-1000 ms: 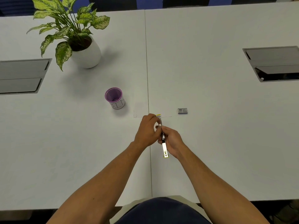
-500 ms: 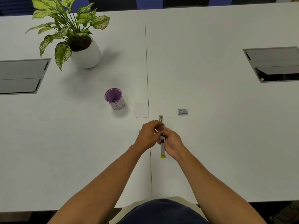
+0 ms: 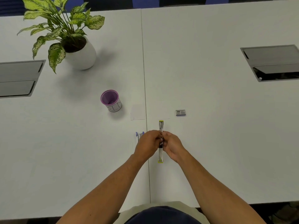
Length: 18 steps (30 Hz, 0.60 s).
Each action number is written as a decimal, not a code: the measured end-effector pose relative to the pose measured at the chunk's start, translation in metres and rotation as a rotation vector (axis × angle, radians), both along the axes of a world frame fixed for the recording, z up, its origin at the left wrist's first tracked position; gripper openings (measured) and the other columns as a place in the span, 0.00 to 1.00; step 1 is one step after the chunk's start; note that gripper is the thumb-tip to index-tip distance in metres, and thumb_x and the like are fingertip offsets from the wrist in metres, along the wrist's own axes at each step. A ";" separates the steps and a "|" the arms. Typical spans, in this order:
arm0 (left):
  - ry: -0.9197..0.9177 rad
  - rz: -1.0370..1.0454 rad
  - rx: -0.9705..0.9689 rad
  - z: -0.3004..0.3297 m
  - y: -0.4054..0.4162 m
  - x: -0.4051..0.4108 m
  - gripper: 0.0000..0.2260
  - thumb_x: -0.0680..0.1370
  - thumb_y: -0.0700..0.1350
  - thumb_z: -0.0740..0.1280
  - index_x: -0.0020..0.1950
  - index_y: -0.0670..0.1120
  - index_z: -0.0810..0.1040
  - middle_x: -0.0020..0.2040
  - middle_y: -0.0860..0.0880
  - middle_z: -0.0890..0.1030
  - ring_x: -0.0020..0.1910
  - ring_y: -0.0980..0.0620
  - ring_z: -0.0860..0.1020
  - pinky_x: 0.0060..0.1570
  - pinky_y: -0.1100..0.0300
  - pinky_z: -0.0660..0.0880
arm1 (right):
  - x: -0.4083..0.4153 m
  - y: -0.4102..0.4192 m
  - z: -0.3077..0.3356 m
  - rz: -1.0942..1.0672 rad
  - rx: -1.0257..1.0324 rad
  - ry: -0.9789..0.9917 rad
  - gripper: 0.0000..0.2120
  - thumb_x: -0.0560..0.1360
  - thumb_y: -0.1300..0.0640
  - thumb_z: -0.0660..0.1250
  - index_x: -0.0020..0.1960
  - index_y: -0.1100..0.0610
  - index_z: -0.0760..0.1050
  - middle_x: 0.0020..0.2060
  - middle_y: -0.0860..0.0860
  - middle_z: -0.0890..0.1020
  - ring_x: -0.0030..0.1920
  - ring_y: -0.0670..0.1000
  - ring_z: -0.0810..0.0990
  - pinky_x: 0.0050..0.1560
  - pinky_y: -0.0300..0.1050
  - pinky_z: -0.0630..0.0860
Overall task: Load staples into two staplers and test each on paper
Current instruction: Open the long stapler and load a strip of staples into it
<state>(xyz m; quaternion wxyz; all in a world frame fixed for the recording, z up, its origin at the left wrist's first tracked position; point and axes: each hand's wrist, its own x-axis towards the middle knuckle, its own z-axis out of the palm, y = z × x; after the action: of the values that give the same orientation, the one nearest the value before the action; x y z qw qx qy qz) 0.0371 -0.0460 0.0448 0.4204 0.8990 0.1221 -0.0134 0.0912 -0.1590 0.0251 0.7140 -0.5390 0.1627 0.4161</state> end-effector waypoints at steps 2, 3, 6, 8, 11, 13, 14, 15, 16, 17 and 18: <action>0.051 0.017 0.016 -0.007 -0.003 0.001 0.07 0.77 0.36 0.65 0.50 0.42 0.82 0.49 0.46 0.84 0.48 0.50 0.81 0.45 0.68 0.71 | 0.002 -0.006 -0.002 0.040 -0.065 -0.025 0.13 0.83 0.62 0.56 0.56 0.63 0.79 0.44 0.59 0.83 0.40 0.53 0.83 0.39 0.47 0.80; 0.068 0.017 0.024 -0.010 -0.005 0.001 0.07 0.77 0.37 0.65 0.50 0.42 0.82 0.49 0.46 0.84 0.49 0.49 0.81 0.45 0.68 0.70 | 0.003 -0.009 -0.003 0.059 -0.108 -0.044 0.12 0.82 0.61 0.57 0.54 0.61 0.80 0.43 0.58 0.83 0.38 0.53 0.83 0.39 0.47 0.81; 0.109 -0.008 0.073 -0.021 -0.009 0.002 0.06 0.78 0.39 0.66 0.50 0.42 0.82 0.51 0.45 0.83 0.52 0.48 0.79 0.52 0.57 0.74 | 0.007 -0.018 -0.010 0.099 -0.246 -0.096 0.08 0.80 0.59 0.61 0.48 0.55 0.79 0.43 0.57 0.83 0.38 0.53 0.82 0.40 0.46 0.81; 0.137 -0.023 0.095 -0.027 -0.010 0.004 0.06 0.78 0.40 0.66 0.50 0.41 0.82 0.51 0.45 0.83 0.52 0.47 0.79 0.53 0.53 0.75 | 0.011 -0.025 -0.016 0.121 -0.328 -0.144 0.06 0.80 0.57 0.62 0.48 0.53 0.77 0.44 0.56 0.83 0.39 0.52 0.83 0.40 0.44 0.81; 0.187 -0.045 0.099 -0.035 -0.014 0.010 0.06 0.78 0.37 0.65 0.49 0.40 0.82 0.51 0.44 0.83 0.51 0.46 0.80 0.53 0.51 0.76 | 0.022 -0.043 -0.027 0.178 -0.436 -0.208 0.04 0.79 0.56 0.63 0.51 0.53 0.77 0.47 0.55 0.82 0.42 0.52 0.82 0.42 0.46 0.79; 0.214 -0.043 0.081 -0.041 -0.015 0.015 0.07 0.78 0.35 0.64 0.50 0.39 0.81 0.51 0.44 0.83 0.51 0.46 0.80 0.53 0.50 0.77 | 0.032 -0.054 -0.034 0.233 -0.493 -0.271 0.07 0.79 0.57 0.65 0.56 0.56 0.77 0.47 0.55 0.82 0.40 0.51 0.82 0.42 0.45 0.77; 0.227 -0.042 0.075 -0.045 -0.015 0.018 0.07 0.78 0.34 0.63 0.50 0.39 0.80 0.51 0.44 0.82 0.50 0.46 0.80 0.53 0.50 0.77 | 0.038 -0.059 -0.037 0.260 -0.528 -0.307 0.09 0.79 0.57 0.65 0.58 0.58 0.77 0.46 0.54 0.82 0.40 0.51 0.82 0.42 0.45 0.77; 0.236 -0.046 0.071 -0.049 -0.014 0.020 0.07 0.78 0.34 0.63 0.51 0.39 0.80 0.51 0.44 0.82 0.50 0.46 0.80 0.53 0.50 0.77 | 0.045 -0.063 -0.039 0.282 -0.566 -0.344 0.11 0.79 0.57 0.66 0.59 0.59 0.77 0.45 0.54 0.82 0.41 0.51 0.82 0.43 0.45 0.77; 0.239 -0.052 0.067 -0.052 -0.014 0.022 0.07 0.77 0.34 0.63 0.51 0.39 0.80 0.51 0.44 0.82 0.50 0.46 0.80 0.53 0.51 0.77 | 0.052 -0.066 -0.040 0.302 -0.600 -0.380 0.12 0.79 0.58 0.66 0.60 0.59 0.77 0.44 0.54 0.82 0.42 0.53 0.82 0.44 0.45 0.76; 0.243 -0.057 0.060 -0.056 -0.014 0.023 0.06 0.77 0.34 0.63 0.50 0.39 0.80 0.51 0.44 0.82 0.50 0.46 0.80 0.52 0.51 0.77 | 0.059 -0.068 -0.041 0.319 -0.632 -0.415 0.13 0.78 0.58 0.66 0.61 0.59 0.76 0.44 0.54 0.81 0.45 0.54 0.82 0.46 0.45 0.76; 0.242 -0.060 0.056 -0.060 -0.014 0.026 0.06 0.77 0.34 0.63 0.49 0.39 0.80 0.50 0.45 0.83 0.51 0.47 0.80 0.52 0.51 0.77 | 0.069 -0.069 -0.043 0.334 -0.669 -0.456 0.13 0.78 0.57 0.66 0.62 0.58 0.75 0.45 0.54 0.81 0.47 0.55 0.82 0.48 0.45 0.76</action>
<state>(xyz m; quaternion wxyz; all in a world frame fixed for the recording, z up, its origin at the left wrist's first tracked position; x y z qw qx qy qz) 0.0632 -0.0603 -0.0156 0.3767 0.9055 0.1454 -0.1307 0.1598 -0.2283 -0.0182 0.4405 -0.8377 0.0375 0.3207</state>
